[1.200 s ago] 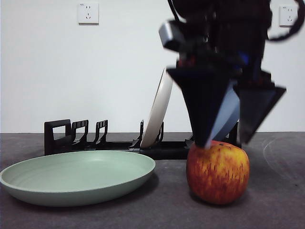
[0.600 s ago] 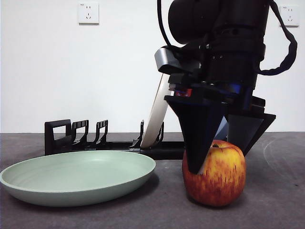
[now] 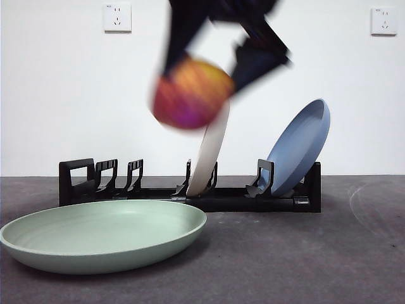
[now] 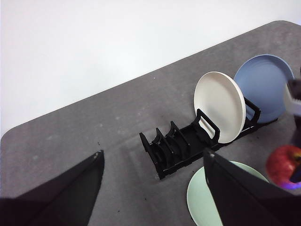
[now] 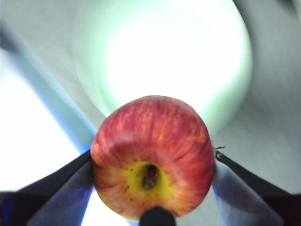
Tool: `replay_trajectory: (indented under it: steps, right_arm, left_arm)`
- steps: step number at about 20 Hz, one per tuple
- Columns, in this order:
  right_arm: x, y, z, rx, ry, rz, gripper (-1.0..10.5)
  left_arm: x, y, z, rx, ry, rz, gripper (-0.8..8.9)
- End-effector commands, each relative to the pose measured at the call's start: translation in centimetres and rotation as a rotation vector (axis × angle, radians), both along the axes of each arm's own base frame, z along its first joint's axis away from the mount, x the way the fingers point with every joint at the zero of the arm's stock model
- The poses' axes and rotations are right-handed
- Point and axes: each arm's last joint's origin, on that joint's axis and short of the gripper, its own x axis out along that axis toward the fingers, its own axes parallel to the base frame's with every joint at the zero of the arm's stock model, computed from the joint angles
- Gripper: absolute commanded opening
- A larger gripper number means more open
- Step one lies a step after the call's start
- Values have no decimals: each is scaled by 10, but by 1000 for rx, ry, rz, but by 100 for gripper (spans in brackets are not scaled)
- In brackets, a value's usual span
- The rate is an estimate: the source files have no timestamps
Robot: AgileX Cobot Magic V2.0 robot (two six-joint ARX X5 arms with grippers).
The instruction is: Take the green plate from the plate rack,put the plate on the table,take the apple from the table,put the apple in the plate
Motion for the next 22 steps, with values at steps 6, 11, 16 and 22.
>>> replay_trajectory:
  steps: [6, 11, 16, 22]
  right_arm:
    - [-10, 33, 29, 123, -156, 47, -17]
    - [9, 57, -7, 76, -115, 45, -17]
    - [31, 90, -53, -25, -38, 56, -17]
    - [41, 110, -82, -213, -69, 57, -16]
  left_arm:
    - [-2, -3, -1, -41, 45, -107, 349]
    - [-4, -5, -2, -68, 90, -212, 349]
    - [-2, -8, -5, -57, 108, -232, 346]
    - [2, -14, -14, -26, 136, -228, 346]
